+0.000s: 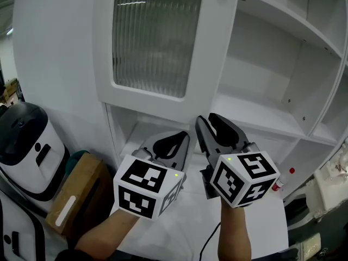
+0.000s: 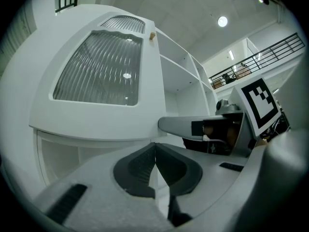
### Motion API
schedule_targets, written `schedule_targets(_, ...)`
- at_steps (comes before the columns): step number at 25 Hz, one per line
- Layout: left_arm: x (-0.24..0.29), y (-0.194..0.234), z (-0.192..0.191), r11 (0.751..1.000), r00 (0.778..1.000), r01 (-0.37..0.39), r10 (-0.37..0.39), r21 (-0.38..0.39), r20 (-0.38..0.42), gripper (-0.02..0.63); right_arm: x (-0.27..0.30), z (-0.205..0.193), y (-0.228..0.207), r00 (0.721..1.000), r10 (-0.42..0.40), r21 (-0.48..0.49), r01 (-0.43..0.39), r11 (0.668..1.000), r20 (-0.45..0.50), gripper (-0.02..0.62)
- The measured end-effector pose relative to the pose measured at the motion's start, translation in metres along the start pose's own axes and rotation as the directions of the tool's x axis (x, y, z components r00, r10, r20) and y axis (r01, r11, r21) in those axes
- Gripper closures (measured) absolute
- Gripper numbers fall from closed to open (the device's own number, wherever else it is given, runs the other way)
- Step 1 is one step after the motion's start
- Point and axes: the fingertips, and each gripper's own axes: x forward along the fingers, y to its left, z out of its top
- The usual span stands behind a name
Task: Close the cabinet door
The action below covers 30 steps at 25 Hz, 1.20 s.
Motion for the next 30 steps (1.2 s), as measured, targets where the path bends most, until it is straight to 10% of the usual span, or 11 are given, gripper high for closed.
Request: schedule_targets(30, 0.008, 0.009, -0.001, 0.999, 0.999, -0.038, 0.038, 0.000, -0.002, 0.592, 0.021, -0.004, -0.017, 0.999, -0.036, -0.030, 0.037, 0.999, 0.031, 0.482)
